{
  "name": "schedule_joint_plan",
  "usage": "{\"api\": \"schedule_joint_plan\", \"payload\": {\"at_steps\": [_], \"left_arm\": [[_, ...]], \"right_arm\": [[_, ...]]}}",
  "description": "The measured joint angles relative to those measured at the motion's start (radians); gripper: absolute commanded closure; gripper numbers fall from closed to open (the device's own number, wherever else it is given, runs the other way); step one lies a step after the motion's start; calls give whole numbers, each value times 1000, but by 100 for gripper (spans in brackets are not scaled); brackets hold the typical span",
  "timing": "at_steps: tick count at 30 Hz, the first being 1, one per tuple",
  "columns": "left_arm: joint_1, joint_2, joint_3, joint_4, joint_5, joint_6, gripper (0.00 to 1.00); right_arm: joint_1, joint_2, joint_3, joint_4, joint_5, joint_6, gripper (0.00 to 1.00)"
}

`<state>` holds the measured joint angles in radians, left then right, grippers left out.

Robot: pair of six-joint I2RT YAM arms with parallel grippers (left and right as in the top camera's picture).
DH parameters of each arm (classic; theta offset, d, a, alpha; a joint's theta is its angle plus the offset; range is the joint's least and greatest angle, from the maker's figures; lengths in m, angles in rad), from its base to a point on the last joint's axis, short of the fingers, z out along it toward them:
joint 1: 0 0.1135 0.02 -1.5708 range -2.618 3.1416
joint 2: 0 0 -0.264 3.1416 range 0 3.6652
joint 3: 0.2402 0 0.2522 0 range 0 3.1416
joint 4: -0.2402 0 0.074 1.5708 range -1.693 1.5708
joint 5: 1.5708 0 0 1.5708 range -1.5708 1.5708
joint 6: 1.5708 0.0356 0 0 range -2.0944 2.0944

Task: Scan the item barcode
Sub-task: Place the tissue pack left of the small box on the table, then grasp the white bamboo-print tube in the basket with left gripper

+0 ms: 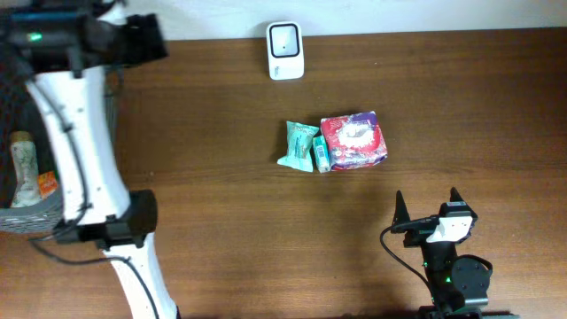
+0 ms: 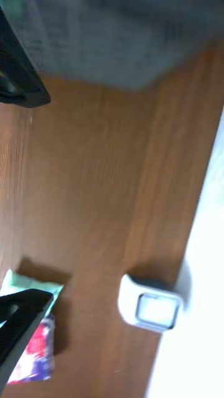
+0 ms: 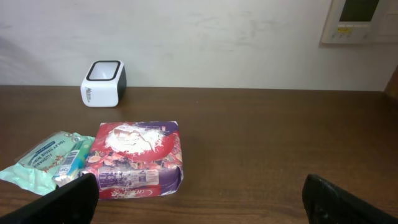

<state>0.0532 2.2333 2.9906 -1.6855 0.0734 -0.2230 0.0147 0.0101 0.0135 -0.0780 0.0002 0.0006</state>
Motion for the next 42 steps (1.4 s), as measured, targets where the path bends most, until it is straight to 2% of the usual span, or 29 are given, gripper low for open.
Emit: {"api": "schedule_joint_plan", "payload": {"at_steps": [1, 3, 5, 7, 11, 16, 20, 24, 26, 29, 31, 33, 34, 37, 38, 40, 42], "left_arm": [[60, -23, 0, 0, -11, 0, 9], [206, -69, 3, -1, -146, 27, 2], [293, -79, -8, -1, -319, 98, 2], [350, -80, -73, 25, -417, 126, 1], [463, -87, -283, 138, -461, 158, 3], [499, -80, -813, 546, -456, 348, 4], [568, -82, -1050, 686, -444, 396, 7], [625, -82, -1084, 755, -259, 413, 13], [631, -82, -1086, 760, -177, 441, 21], [631, -82, -1128, 799, -135, 456, 19], [631, -82, -1181, 858, -169, 464, 20], [631, -82, -1224, 917, -205, 467, 27], [631, -82, -1262, 948, -214, 467, 37], [637, -82, -1325, 995, -224, 470, 49], [645, -82, -1345, 1012, -231, 473, 56], [658, -83, -1372, 1032, -231, 478, 84], [660, -93, -1373, 1033, -232, 489, 100]], "right_arm": [[0, 0, 0, 0, 0, 0, 1], [0, 0, 0, 0, 0, 0, 1], [0, 0, 0, 0, 0, 0, 1], [0, 0, 0, 0, 0, 0, 1], [0, 0, 0, 0, 0, -1, 1], [0, 0, 0, 0, 0, 0, 1], [0, 0, 0, 0, 0, 0, 1], [0, 0, 0, 0, 0, -1, 1], [0, 0, 0, 0, 0, -1, 1], [0, 0, 0, 0, 0, 0, 1], [0, 0, 0, 0, 0, 0, 1], [0, 0, 0, 0, 0, -1, 2], [0, 0, 0, 0, 0, 0, 1], [0, 0, 0, 0, 0, -1, 1], [0, 0, 0, 0, 0, -1, 1], [0, 0, 0, 0, 0, 0, 1], [0, 0, 0, 0, 0, -1, 1]]}}
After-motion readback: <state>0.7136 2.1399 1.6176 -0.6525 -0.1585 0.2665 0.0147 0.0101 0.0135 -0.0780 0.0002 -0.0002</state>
